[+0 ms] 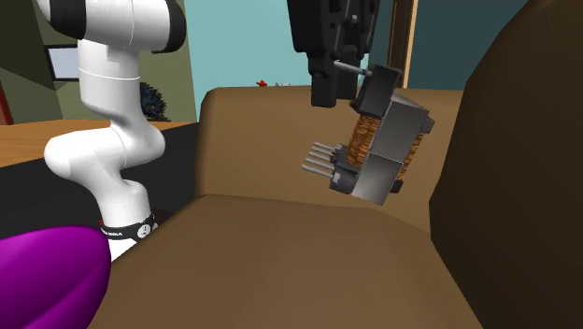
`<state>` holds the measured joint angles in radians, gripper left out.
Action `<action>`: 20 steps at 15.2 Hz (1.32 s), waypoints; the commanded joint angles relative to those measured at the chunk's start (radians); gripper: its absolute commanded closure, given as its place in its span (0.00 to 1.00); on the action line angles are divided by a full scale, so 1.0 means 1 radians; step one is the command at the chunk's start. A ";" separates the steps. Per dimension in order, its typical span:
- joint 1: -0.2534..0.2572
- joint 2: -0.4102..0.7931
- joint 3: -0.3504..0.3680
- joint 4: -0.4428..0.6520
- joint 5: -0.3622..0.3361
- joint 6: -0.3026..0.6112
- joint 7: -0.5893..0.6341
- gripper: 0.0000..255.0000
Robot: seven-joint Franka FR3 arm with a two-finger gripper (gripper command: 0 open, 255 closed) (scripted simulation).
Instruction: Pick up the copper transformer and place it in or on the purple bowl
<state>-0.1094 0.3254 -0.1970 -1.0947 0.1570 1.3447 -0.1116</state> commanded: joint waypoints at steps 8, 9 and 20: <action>-0.031 -0.251 -0.038 -0.295 -0.053 0.040 -0.092 1.00; -0.037 -0.281 -0.044 -0.329 -0.061 0.044 -0.106 1.00; -0.116 -0.552 -0.128 -0.589 -0.158 0.033 -0.271 1.00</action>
<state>-0.2170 -0.1995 -0.3159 -1.6543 0.0103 1.3745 -0.3642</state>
